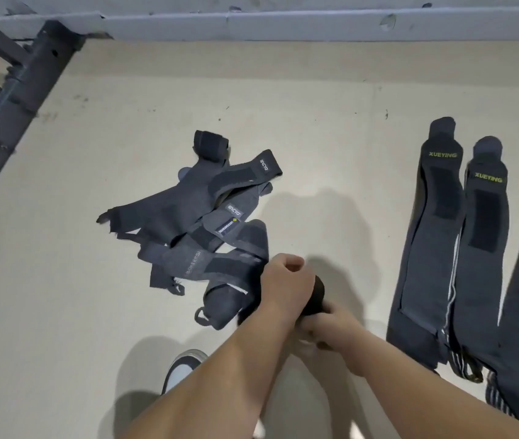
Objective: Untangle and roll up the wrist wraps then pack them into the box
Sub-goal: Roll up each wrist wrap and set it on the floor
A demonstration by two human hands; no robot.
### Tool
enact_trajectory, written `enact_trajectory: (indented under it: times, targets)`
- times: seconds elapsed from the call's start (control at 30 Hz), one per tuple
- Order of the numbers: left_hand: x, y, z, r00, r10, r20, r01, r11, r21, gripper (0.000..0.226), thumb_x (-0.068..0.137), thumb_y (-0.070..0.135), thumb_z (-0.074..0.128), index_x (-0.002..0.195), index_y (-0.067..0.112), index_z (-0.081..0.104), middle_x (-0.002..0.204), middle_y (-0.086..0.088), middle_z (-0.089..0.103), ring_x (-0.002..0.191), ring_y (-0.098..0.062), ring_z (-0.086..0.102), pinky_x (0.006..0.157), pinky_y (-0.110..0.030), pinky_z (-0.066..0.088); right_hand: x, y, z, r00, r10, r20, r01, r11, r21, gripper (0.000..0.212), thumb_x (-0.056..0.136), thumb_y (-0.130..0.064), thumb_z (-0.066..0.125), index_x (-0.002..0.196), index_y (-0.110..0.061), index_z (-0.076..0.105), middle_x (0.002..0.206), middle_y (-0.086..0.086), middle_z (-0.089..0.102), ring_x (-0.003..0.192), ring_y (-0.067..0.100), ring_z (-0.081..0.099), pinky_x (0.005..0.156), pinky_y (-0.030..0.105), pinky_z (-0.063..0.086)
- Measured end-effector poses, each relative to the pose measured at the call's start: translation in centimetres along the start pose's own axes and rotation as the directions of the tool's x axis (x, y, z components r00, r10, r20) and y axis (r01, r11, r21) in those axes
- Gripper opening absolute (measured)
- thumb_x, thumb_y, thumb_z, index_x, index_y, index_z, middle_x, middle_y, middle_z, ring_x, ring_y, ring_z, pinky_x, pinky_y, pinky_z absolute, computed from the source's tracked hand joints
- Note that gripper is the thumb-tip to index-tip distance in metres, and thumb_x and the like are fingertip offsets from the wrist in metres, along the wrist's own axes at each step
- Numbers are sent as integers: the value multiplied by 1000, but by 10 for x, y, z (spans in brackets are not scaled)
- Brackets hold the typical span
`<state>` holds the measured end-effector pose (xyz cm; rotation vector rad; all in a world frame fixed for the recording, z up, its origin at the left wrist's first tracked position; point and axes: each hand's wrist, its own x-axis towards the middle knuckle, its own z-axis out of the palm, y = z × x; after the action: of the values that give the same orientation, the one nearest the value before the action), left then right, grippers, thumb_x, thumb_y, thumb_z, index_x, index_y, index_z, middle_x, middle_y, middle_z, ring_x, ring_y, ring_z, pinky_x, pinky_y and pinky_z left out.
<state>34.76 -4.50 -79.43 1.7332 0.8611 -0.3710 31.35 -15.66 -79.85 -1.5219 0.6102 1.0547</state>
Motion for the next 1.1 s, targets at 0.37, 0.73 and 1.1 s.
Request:
enact_trajectory:
  times: [0.37, 0.73, 1.1]
  targets:
    - [25, -51, -92, 918, 220, -329, -69, 908, 414, 43, 80, -3, 56, 119, 14, 60, 132, -4, 48, 122, -31, 47, 99, -32, 38, 5, -42, -66, 978, 56, -201, 32, 913, 408, 31, 88, -22, 82, 111, -5, 72, 101, 15, 81, 99, 38, 75, 91, 50, 61]
    - [29, -51, -100, 923, -274, -272, 324, 932, 162, 12, 81, 19, 71, 86, 11, 63, 96, -17, 74, 88, -37, 69, 84, -43, 59, -11, -87, -52, 996, -76, 36, 61, 948, 314, 7, 90, -15, 67, 91, -8, 63, 88, 10, 61, 79, 26, 63, 70, 33, 52]
    - [-54, 141, -176, 989, 66, -134, 1, 895, 445, 28, 96, -1, 45, 108, -1, 70, 101, -15, 69, 97, -34, 68, 84, -40, 57, -172, -211, -44, 930, -368, -15, 365, 915, 174, 5, 94, -15, 64, 92, -11, 63, 51, -1, 45, 36, 14, 35, 38, 23, 28]
